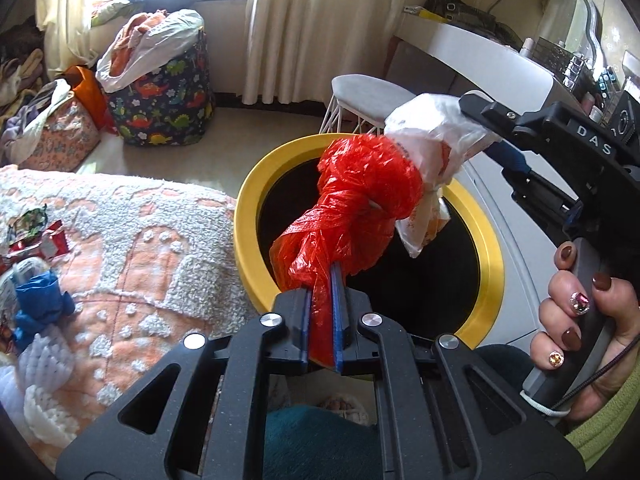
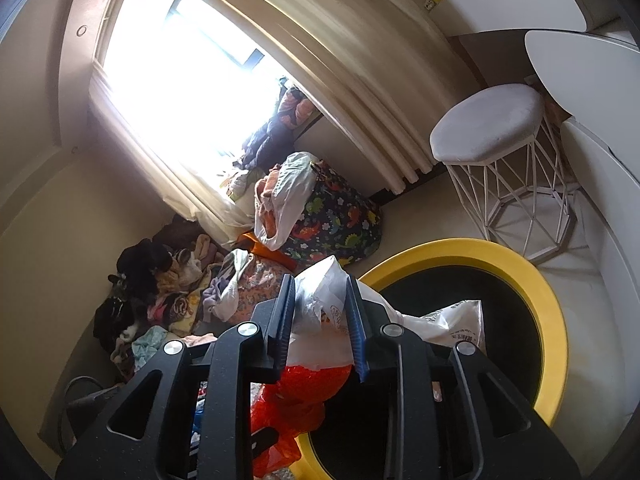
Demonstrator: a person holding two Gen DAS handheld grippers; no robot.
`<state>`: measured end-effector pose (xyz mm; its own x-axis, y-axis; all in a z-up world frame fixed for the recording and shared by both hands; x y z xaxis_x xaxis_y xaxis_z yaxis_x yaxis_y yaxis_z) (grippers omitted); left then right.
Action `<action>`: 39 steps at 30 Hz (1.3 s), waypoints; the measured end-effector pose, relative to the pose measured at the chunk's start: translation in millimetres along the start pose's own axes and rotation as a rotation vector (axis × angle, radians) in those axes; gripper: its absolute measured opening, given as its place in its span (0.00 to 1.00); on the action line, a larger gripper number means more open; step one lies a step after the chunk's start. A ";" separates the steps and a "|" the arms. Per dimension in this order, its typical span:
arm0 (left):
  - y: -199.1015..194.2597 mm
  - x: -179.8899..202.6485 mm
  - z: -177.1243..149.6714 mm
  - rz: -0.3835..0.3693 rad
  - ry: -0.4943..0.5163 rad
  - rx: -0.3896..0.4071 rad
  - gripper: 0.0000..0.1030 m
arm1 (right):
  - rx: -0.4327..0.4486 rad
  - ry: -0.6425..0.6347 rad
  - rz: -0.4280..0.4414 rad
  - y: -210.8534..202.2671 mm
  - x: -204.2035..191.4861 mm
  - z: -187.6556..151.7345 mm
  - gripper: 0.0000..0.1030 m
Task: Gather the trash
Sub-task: 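Open both tools over the yellow bin to drop the bags, then move both tools back over the trash on the bed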
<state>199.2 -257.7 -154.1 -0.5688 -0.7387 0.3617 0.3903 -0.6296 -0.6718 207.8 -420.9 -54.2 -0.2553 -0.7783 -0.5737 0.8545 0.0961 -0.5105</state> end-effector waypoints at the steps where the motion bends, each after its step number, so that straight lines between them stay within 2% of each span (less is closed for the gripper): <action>1: -0.7 -1.1 -0.8 -0.001 0.001 0.005 0.08 | -0.006 0.009 -0.008 2.1 2.8 -0.7 0.29; 2: -0.8 -0.8 -1.0 -0.005 0.001 0.013 0.12 | -0.012 0.016 -0.011 3.7 4.9 -1.3 0.35; 4: -2.3 -2.2 -1.1 -0.007 -0.007 0.027 0.34 | -0.019 0.028 -0.022 5.8 8.8 -2.3 0.46; 10: -17.6 -4.8 -0.6 -0.022 -0.042 0.097 0.79 | -0.013 -0.019 -0.060 6.0 2.1 -5.5 0.57; 13: -31.6 -8.4 0.0 -0.021 -0.067 0.147 0.87 | -0.005 -0.064 -0.073 5.0 -5.0 -7.2 0.60; 20: -61.0 -20.4 4.5 0.013 -0.106 0.229 0.89 | 0.004 -0.156 -0.078 5.1 -22.0 -12.2 0.66; 39: -135.2 -56.6 8.4 0.140 -0.148 0.384 0.89 | -0.013 -0.331 -0.010 -0.5 -80.3 -34.0 0.69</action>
<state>184.7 -132.7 -78.3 -0.3924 -0.8322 0.3917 0.7134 -0.5442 -0.4415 212.5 -337.4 -29.6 -0.1012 -0.9384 -0.3303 0.8464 0.0932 -0.5243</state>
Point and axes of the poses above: each gripper's, at about its wrist camera, not at the fingertips, and y roughly the way its jaws point, x to its right, z to its top, the point moved 9 cm from there along y, roughly the way its jaws point, and after that the axes turned 14 degrees about -z, right-handed, at the moved point
